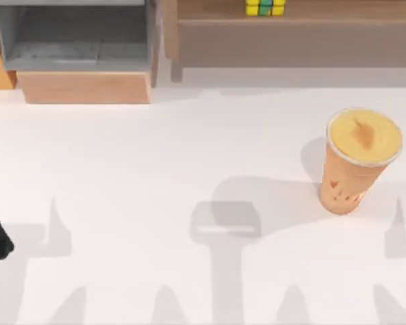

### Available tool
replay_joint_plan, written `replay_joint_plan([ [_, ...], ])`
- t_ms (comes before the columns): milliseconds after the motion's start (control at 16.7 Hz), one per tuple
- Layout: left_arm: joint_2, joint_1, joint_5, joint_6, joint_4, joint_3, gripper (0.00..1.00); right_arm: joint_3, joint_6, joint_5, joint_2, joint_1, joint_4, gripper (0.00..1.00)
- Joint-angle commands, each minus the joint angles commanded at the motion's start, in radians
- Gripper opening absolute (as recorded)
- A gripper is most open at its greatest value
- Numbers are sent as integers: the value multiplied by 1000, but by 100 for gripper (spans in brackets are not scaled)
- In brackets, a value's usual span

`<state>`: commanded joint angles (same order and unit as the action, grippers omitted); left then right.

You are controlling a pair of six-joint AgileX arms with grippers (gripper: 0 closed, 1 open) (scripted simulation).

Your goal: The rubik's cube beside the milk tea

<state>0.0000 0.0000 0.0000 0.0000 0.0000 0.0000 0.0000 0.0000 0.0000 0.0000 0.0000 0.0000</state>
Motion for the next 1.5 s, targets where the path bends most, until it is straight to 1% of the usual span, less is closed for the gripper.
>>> replay_joint_plan([
  [180, 0, 0, 0, 0, 0, 0, 100, 7, 0, 4, 10, 3, 5, 100],
  [300, 0, 0, 0, 0, 0, 0, 100, 43, 1, 22, 62, 21, 33, 100],
  [540, 0, 0, 0, 0, 0, 0, 100, 187, 2, 95, 292, 90, 146, 100],
  [780, 0, 0, 0, 0, 0, 0, 100, 398, 5, 202, 657, 192, 310, 100],
  [1320, 0, 0, 0, 0, 0, 0, 100, 922, 12, 468, 1626, 443, 719, 100],
  [1500, 0, 0, 0, 0, 0, 0, 100, 1061, 14, 539, 1891, 510, 827, 100],
])
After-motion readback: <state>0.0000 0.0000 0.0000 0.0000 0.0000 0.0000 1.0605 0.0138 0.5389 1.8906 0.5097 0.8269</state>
